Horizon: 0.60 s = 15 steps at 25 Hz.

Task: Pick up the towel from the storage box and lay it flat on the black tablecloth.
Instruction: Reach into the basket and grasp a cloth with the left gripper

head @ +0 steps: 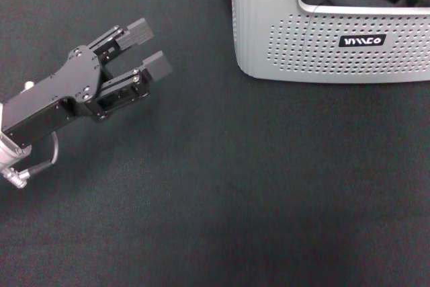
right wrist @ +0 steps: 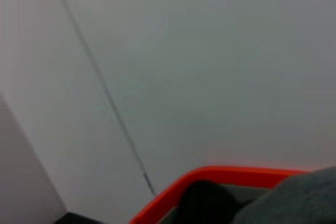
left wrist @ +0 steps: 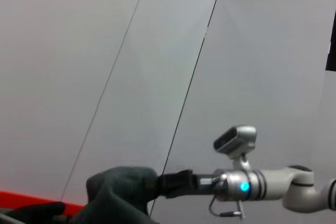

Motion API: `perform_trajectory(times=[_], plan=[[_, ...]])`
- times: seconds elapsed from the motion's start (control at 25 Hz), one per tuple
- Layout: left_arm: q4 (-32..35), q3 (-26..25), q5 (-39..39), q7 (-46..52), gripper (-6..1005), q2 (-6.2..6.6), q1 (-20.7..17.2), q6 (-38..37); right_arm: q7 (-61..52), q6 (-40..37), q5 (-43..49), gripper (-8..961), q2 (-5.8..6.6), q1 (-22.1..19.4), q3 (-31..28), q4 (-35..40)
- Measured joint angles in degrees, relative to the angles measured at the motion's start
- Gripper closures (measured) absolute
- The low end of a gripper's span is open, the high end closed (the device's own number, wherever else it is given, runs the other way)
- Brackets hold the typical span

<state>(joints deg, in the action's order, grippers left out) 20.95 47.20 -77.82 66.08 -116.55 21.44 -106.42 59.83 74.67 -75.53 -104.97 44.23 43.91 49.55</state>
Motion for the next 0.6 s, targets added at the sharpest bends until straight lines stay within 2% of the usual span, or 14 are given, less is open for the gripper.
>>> perform_trajectory(times=[0.16,0.4,0.48,0.6], plan=[[-0.4,0.0,0.01,-0.99,188,0.05,-0.24,0.43,-4.87,1.83,4.46,790,-1.25,-1.84,-0.02,9.41],[-0.48,-0.23,0.03,-1.29,190,0.26,-0.24,0.48,-13.73,6.22,9.97,604,-1.71,-5.05,-0.37,23.32],[-0.47,-0.27,0.04,-1.34,191,0.31,-0.11,0.55,-14.7,6.95,10.01,362,-2.01,-6.31,-0.59,26.7],[-0.48,-0.25,0.05,-1.91,192,0.27,0.12,0.81,-13.87,5.06,9.93,252,-2.96,-7.44,-0.68,28.04]])
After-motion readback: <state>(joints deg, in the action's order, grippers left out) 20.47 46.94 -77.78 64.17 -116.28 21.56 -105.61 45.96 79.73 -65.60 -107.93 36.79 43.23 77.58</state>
